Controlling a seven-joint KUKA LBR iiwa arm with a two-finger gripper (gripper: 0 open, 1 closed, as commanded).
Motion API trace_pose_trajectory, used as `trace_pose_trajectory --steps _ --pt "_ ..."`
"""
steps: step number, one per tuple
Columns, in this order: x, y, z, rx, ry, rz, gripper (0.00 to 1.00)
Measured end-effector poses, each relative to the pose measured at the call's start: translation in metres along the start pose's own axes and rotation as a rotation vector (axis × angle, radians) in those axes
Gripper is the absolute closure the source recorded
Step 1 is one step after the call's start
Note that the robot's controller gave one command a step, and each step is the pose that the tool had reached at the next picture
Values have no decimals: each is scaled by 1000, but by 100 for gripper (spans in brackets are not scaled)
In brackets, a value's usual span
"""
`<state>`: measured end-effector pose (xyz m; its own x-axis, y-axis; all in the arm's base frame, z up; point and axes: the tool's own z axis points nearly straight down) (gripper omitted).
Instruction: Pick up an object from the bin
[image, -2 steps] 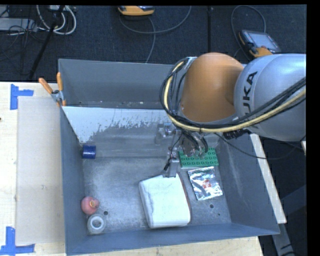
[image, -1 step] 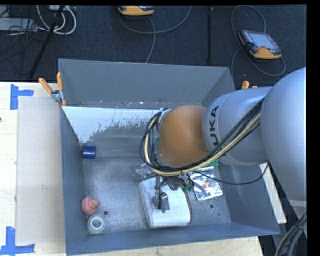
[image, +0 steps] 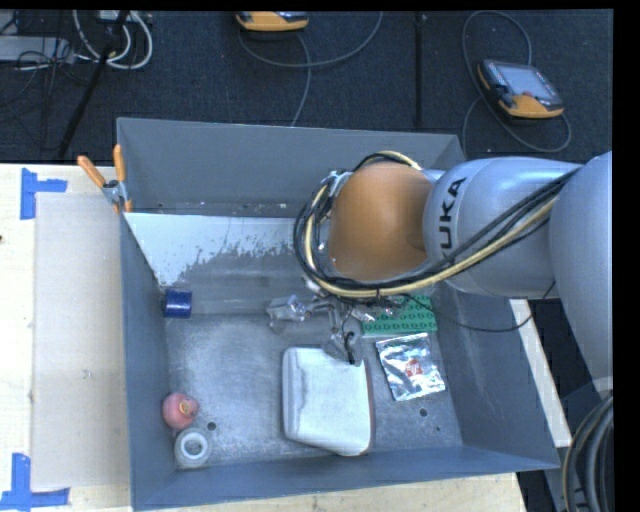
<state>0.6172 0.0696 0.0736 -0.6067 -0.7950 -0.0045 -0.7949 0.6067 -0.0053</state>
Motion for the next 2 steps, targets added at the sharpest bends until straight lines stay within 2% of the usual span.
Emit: trace_pose_trajectory --steps 1,2 --pt "-11 20 3 -5 2 -36 0" --pt "41 65 1 0 -4 -308 0"
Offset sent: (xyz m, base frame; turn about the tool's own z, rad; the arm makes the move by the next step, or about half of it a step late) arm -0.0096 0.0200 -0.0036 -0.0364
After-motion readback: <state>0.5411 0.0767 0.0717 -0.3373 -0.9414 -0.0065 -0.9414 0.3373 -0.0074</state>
